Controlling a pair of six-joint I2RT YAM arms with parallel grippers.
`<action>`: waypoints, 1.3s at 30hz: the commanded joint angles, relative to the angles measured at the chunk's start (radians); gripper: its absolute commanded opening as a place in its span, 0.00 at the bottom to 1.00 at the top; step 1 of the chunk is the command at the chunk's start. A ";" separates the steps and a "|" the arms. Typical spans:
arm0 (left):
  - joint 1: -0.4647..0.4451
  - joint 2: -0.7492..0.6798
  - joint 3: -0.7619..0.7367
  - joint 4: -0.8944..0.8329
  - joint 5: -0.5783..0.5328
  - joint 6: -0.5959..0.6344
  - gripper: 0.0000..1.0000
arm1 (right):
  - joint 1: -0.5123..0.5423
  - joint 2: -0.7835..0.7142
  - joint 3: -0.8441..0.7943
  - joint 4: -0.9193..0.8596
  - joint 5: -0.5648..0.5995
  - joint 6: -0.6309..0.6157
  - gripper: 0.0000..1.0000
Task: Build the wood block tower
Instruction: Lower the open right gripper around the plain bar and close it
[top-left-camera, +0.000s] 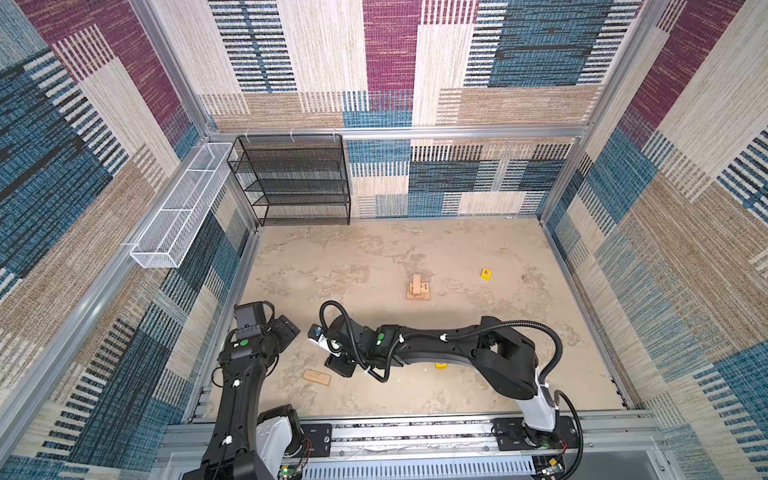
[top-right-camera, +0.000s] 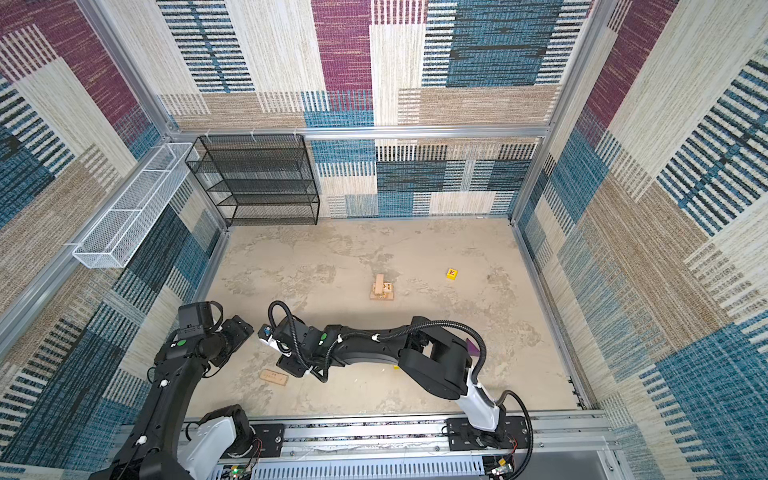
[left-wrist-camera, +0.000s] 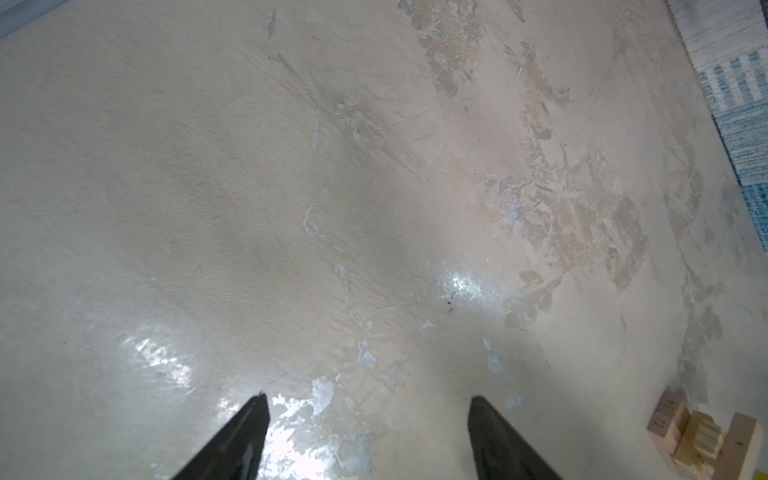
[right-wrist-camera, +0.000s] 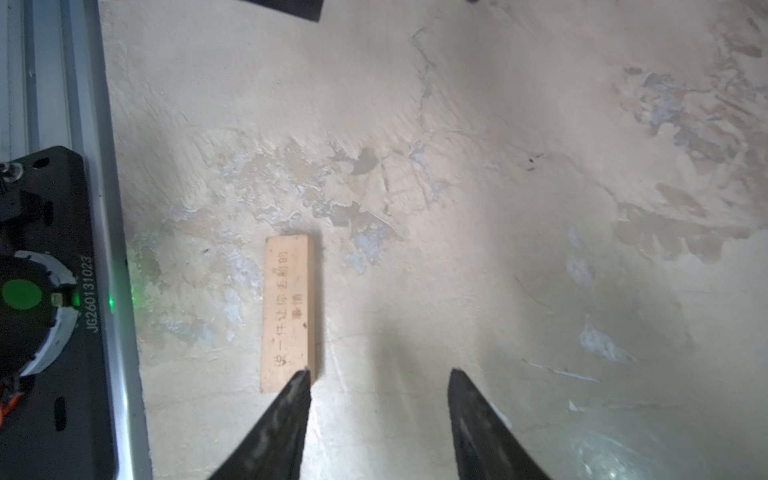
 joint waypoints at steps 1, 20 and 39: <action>0.027 0.004 -0.015 0.062 0.064 0.008 0.80 | 0.015 0.036 0.041 0.018 0.021 -0.014 0.56; 0.031 0.010 -0.035 0.096 0.112 0.007 0.80 | 0.062 0.148 0.135 -0.030 0.038 -0.033 0.53; 0.031 0.016 -0.037 0.099 0.112 0.008 0.81 | 0.070 0.175 0.172 -0.059 0.026 -0.039 0.43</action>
